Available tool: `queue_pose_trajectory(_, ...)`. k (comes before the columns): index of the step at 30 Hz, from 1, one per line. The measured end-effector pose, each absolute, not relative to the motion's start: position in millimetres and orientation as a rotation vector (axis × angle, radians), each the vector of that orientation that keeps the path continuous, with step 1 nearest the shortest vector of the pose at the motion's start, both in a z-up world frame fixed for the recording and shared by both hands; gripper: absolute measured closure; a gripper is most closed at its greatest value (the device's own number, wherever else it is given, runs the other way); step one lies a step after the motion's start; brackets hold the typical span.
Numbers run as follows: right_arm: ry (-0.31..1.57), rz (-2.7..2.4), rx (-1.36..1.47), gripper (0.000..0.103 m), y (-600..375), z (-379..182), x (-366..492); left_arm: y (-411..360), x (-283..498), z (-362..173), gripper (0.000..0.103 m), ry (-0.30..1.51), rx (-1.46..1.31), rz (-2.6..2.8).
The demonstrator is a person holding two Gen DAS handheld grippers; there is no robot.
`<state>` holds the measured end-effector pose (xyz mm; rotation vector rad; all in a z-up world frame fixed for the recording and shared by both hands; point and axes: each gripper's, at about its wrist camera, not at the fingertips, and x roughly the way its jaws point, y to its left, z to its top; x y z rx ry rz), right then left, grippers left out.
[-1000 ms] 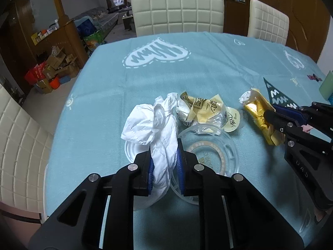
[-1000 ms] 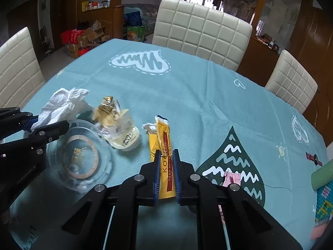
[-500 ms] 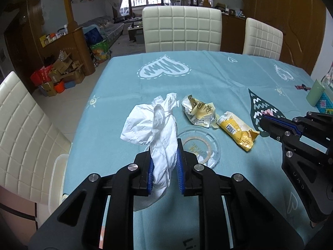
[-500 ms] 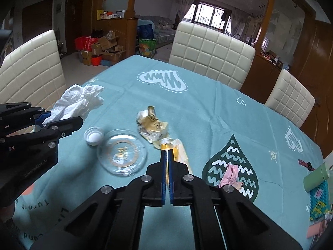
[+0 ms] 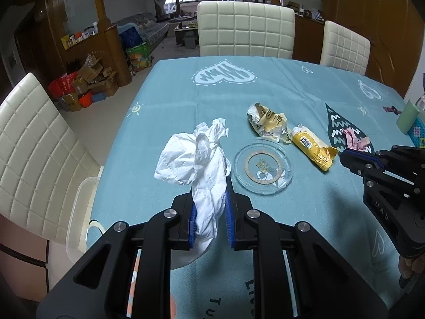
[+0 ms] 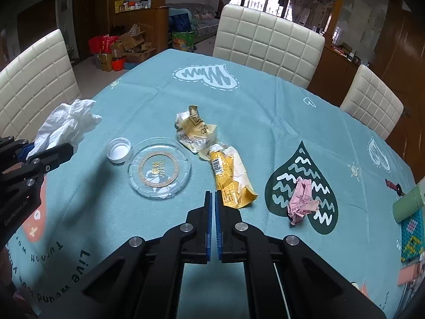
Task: Collect trash
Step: 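Grasp the yellow snack wrapper with the right gripper while the left holds the tissue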
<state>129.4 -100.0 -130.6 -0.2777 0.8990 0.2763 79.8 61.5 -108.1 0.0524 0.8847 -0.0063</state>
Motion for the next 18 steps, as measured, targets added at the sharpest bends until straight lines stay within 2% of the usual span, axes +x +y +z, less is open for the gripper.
queue_pose_trajectory(14, 0.973, 0.274, -0.201, 0.098, -125, -164, 195, 44, 143, -133, 0.085, 0.937, 0.072, -0.04)
queue_pose_trajectory(15, 0.971, 0.275, -0.202, 0.097, -125, -167, 200, 44, 147, -135, 0.085, 0.941, 0.074, -0.041)
queue_pose_trajectory(17, 0.956, 0.275, -0.198, 0.082, -126, -169, 204, 43, 155, -140, 0.085, 0.95, 0.074, -0.042)
queue_pose_trajectory(18, 0.942, 0.284, -0.178, 0.082, -127, -169, 206, 43, 159, -142, 0.085, 0.952, 0.074, -0.042)
